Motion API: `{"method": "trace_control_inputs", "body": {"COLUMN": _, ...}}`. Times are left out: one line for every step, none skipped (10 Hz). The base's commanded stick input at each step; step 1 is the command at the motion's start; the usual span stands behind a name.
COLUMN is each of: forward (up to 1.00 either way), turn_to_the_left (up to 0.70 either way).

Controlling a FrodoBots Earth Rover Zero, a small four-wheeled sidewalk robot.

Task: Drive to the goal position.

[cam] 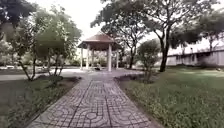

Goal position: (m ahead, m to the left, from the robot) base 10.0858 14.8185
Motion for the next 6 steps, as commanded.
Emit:
{"method": "trace_control_inputs", "body": {"forward": 1.0, "turn_to_the_left": 0.0}}
{"method": "trace_control_inputs", "body": {"forward": 1.0, "turn_to_the_left": 0.0}}
{"method": "trace_control_inputs", "body": {"forward": 1.0, "turn_to_the_left": 0.08}}
{"method": "trace_control_inputs", "body": {"forward": 1.0, "turn_to_the_left": 0.14}}
{"method": "trace_control_inputs", "body": {"forward": 1.0, "turn_to_the_left": 0.0}}
{"method": "trace_control_inputs", "body": {"forward": 1.0, "turn_to_the_left": 0.0}}
